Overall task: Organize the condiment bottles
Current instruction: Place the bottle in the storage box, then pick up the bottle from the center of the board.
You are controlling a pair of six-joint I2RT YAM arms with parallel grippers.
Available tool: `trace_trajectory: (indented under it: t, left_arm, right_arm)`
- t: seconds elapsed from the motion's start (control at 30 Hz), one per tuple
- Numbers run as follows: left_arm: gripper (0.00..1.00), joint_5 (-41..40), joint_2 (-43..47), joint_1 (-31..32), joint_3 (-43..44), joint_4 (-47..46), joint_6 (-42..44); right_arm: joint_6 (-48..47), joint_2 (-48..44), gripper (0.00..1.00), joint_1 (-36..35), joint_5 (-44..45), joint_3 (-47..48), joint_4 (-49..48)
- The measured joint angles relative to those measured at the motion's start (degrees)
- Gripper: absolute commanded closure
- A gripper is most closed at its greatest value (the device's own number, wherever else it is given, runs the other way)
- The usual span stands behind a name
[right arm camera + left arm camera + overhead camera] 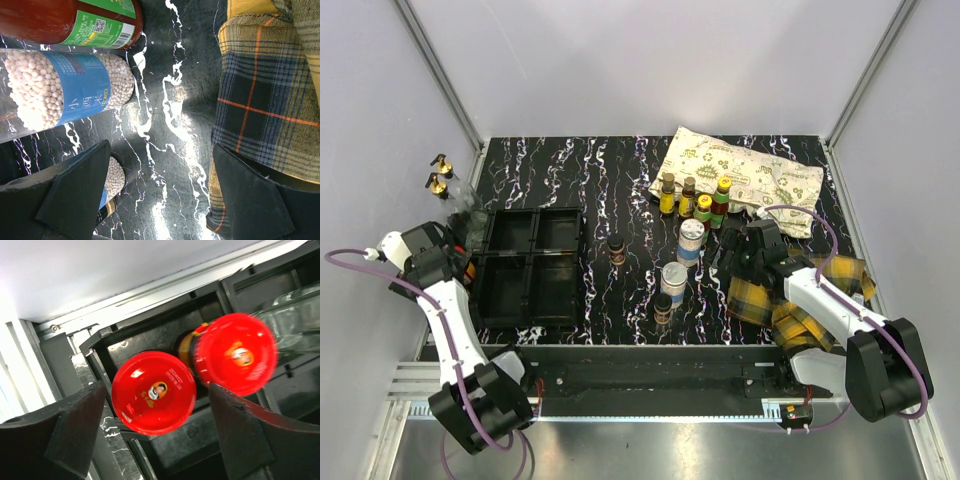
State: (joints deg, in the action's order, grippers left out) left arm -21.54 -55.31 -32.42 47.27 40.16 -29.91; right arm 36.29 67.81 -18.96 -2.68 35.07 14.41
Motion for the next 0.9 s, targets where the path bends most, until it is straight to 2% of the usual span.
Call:
trace_trajectory:
  t: [0.23, 0.3, 0.4, 0.47, 0.53, 0.7, 0.9]
  left_arm:
    - [0.09, 0.6, 2.4, 0.0, 0.6, -0.3, 0.0]
    - [0.02, 0.8, 3.0, 0.0, 1.0, -0.1, 0.1]
    - [0.01, 1.7, 4.6, 0.0, 2.4, 0.4, 0.6]
    - [0.01, 2.7, 6.6, 0.0, 3.2, 0.4, 1.2]
    - [0.01, 4.2, 8.9, 0.0, 3.8, 0.4, 2.0]
    - [0.01, 10.6, 12.2, 0.0, 6.8, 0.2, 4.3]
    - [0.01, 23.2, 13.9, 0.7, 8.0, -1.3, 4.9]
  right_arm:
    - [0.0, 0.1, 0.07, 0.0, 0.0, 0.0, 0.0]
    - [0.0, 0.1, 0.07, 0.0, 0.0, 0.0, 0.0]
    - [0.0, 0.1, 0.05, 0.0, 0.0, 0.0, 0.0]
    - [0.0, 0.1, 0.0, 0.0, 0.0, 0.0, 0.0]
    - [0.0, 0.1, 0.0, 0.0, 0.0, 0.0, 0.0]
    - [0.1, -0.6, 0.0, 0.0, 0.9, -0.3, 0.2]
    - [0.2, -2.7, 0.0, 0.2, 3.7, -0.4, 0.7]
